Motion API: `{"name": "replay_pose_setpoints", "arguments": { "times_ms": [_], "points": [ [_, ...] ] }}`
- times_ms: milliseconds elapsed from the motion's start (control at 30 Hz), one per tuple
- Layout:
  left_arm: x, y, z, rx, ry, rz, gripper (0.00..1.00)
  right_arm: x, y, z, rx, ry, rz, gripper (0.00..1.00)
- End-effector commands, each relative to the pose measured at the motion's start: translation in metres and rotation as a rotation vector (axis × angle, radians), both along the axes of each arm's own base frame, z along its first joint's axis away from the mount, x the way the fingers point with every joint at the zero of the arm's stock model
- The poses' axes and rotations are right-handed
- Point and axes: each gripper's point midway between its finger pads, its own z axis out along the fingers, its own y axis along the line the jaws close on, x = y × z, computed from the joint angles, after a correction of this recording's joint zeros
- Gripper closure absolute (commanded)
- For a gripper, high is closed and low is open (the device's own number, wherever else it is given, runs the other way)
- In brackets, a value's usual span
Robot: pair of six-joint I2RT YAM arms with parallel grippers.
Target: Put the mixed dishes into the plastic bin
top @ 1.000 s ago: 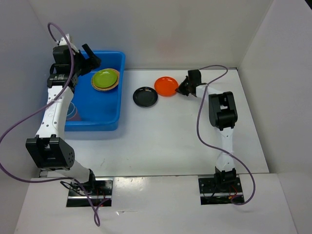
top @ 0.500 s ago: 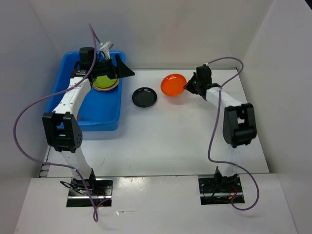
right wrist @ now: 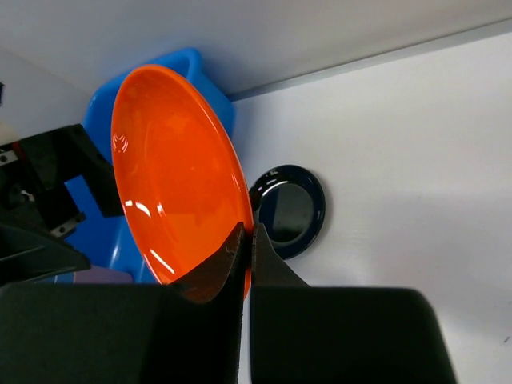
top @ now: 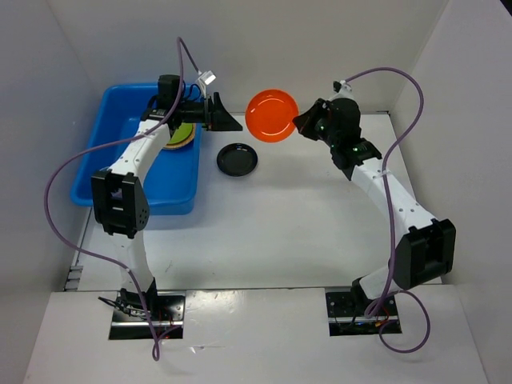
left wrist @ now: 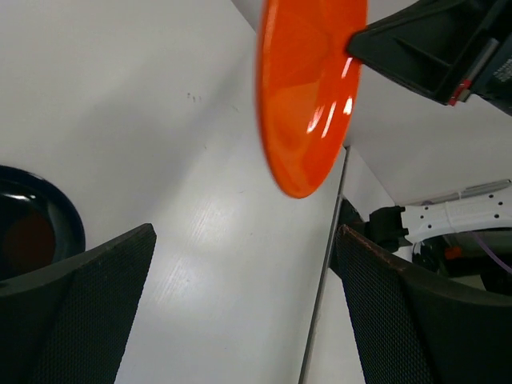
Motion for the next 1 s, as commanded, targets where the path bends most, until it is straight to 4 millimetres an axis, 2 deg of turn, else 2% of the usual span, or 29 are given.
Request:
{"name": "replay_pose_setpoints", "arguments": {
  "times_ms": [0, 33, 200, 267, 300, 333, 367, 500, 567, 600, 700, 733, 767, 867, 900, 967],
  "points": [
    [-0.008, -0.007, 0.029, -0.037, -0.122, -0.085, 0.0, -0.008, -0.001, 0.01, -0.02, -0.04, 0.0, 1.0],
    [-0.01, -0.007, 0.03, -0.04, -0.122, -0.093, 0.0, -0.012, 0.003, 0.015, -0.016, -0.05, 0.012, 1.0],
    [-0.019, -0.016, 0.032, -0.054, -0.12, -0.138, 0.0, -0.015, 0.011, 0.013, -0.013, -0.051, 0.038, 1.0],
    [-0.024, -0.028, 0.026, -0.033, -0.114, -0.145, 0.0, -0.013, 0.013, 0.011, -0.011, -0.049, 0.047, 1.0],
    [-0.017, -0.027, 0.02, -0.02, -0.107, -0.12, 0.0, -0.011, 0.016, 0.005, -0.013, -0.037, 0.058, 1.0],
    [-0.021, -0.033, 0.02, -0.018, -0.117, -0.136, 0.0, -0.014, 0.021, 0.005, -0.011, -0.037, 0.077, 1.0],
    [-0.019, -0.037, 0.011, -0.009, -0.094, -0.133, 0.0, -0.014, 0.022, 0.01, -0.008, -0.045, 0.077, 1.0],
    [-0.013, -0.043, -0.003, -0.007, -0.059, -0.14, 0.0, -0.015, 0.028, 0.006, -0.011, -0.037, 0.09, 1.0],
    [-0.014, -0.049, 0.003, -0.016, -0.077, -0.148, 0.02, -0.018, 0.033, 0.006, -0.008, -0.036, 0.109, 1.0],
    [-0.015, -0.053, -0.001, -0.017, -0.058, -0.155, 0.04, -0.019, 0.035, 0.006, -0.007, -0.036, 0.118, 1.0],
    [-0.015, -0.058, 0.006, -0.017, -0.08, -0.156, 0.21, -0.016, 0.036, 0.004, -0.007, -0.036, 0.118, 1.0],
    [-0.012, -0.058, 0.001, -0.012, -0.072, -0.148, 0.27, -0.015, 0.036, -0.006, -0.013, -0.017, 0.119, 1.0],
    [-0.01, -0.058, 0.0, -0.006, -0.073, -0.136, 0.44, -0.015, 0.036, -0.006, -0.013, -0.017, 0.119, 1.0],
    [-0.004, -0.057, 0.0, 0.001, -0.06, -0.098, 0.61, -0.014, 0.038, -0.015, -0.017, 0.003, 0.129, 1.0],
    [-0.002, -0.058, 0.002, -0.003, -0.056, -0.085, 0.72, -0.014, 0.039, -0.012, -0.005, -0.005, 0.127, 1.0],
    [0.001, -0.057, -0.001, 0.001, -0.05, -0.069, 0.82, -0.011, 0.042, -0.021, -0.009, 0.014, 0.136, 1.0]
  ]
}}
